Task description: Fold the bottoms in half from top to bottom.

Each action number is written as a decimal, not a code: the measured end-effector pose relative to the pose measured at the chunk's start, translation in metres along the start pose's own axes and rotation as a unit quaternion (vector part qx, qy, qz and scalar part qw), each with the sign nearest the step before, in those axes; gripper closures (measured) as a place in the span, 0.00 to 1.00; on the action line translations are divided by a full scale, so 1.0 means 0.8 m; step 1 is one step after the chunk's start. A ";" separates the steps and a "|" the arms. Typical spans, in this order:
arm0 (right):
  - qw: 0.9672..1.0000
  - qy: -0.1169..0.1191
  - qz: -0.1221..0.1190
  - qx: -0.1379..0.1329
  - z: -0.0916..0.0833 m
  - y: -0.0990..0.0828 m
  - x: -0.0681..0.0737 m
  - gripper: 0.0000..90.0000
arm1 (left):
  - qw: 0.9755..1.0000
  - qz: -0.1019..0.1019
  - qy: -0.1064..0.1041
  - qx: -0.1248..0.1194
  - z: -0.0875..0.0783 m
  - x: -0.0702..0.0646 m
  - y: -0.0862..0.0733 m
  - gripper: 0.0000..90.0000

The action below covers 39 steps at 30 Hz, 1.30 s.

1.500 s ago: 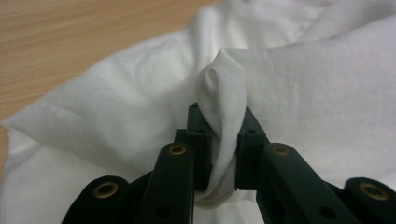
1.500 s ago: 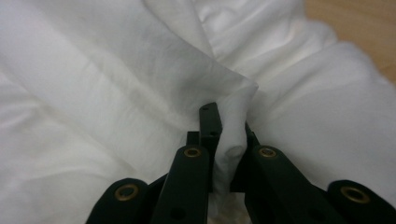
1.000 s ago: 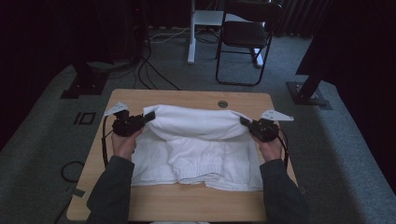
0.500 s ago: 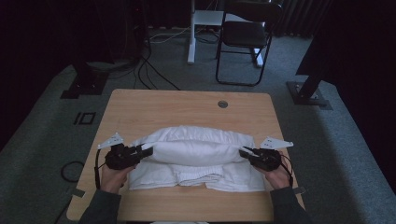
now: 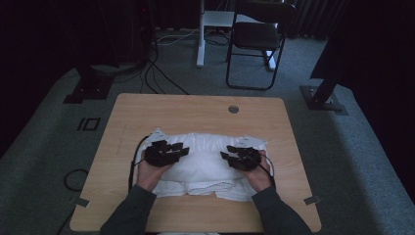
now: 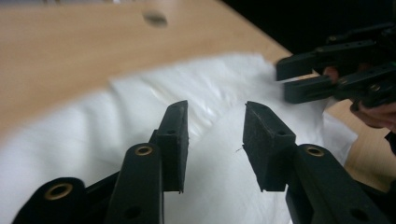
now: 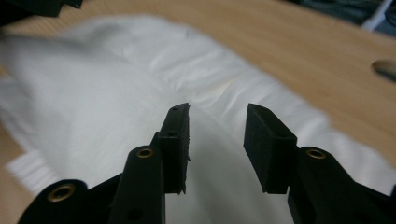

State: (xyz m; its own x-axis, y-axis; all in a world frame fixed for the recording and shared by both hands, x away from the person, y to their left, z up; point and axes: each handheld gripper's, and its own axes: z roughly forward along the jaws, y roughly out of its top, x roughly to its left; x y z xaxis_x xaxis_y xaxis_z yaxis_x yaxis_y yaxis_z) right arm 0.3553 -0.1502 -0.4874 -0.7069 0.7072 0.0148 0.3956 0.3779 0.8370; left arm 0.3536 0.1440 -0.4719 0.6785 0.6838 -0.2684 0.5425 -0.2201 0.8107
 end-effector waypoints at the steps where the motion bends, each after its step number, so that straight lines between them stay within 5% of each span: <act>1: 1.000 0.002 -0.001 0.012 0.010 -0.002 0.004 0.68 | 1.000 -0.010 -0.007 0.010 0.010 0.000 -0.006 0.69; 5: 0.999 0.010 0.011 0.042 0.026 -0.023 0.010 0.72 | 0.998 -0.033 -0.025 0.043 0.035 0.001 -0.042 0.70; 12: 0.998 0.015 0.013 0.054 0.011 -0.056 0.008 0.72 | 0.997 -0.027 -0.023 0.067 0.030 -0.004 -0.082 0.71; 16: 0.998 -0.008 0.026 0.052 -0.022 -0.082 -0.003 0.72 | 0.998 -0.010 0.035 0.051 -0.005 -0.003 -0.102 0.68; 20: 0.997 -0.025 0.032 0.066 -0.032 -0.098 -0.014 0.71 | 0.993 0.000 0.104 0.050 -0.019 0.008 -0.117 0.65; 25: 0.995 -0.037 0.030 0.092 -0.024 -0.110 -0.012 0.72 | 0.990 -0.001 0.134 0.048 -0.010 0.023 -0.125 0.68; 28: 0.994 -0.048 0.007 0.101 -0.013 -0.109 -0.004 0.72 | 0.985 0.014 0.165 0.050 -0.004 0.024 -0.119 0.68; 30: 0.993 -0.049 0.007 0.103 -0.010 -0.107 -0.003 0.72 | 0.984 0.010 0.170 0.046 -0.002 0.028 -0.117 0.68; 35: 0.994 -0.043 0.009 0.097 0.006 -0.097 -0.004 0.71 | 0.977 -0.029 0.212 0.014 -0.007 0.049 -0.104 0.52; 37: 0.994 -0.044 0.011 0.096 0.011 -0.094 -0.008 0.71 | 0.968 -0.036 0.249 0.005 -0.011 0.054 -0.103 0.31; 39: 0.994 -0.045 0.011 0.098 0.014 -0.092 -0.013 0.71 | 0.962 -0.056 0.267 0.003 -0.017 0.063 -0.104 0.22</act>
State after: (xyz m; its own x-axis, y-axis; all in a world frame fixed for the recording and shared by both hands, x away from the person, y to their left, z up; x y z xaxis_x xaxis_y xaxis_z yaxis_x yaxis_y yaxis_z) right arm 0.3398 -0.1785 -0.5548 -0.6445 0.7642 -0.0243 0.5232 0.4640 0.7148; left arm 0.3360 0.2061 -0.5456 0.2656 0.9629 -0.0475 0.6015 -0.1269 0.7888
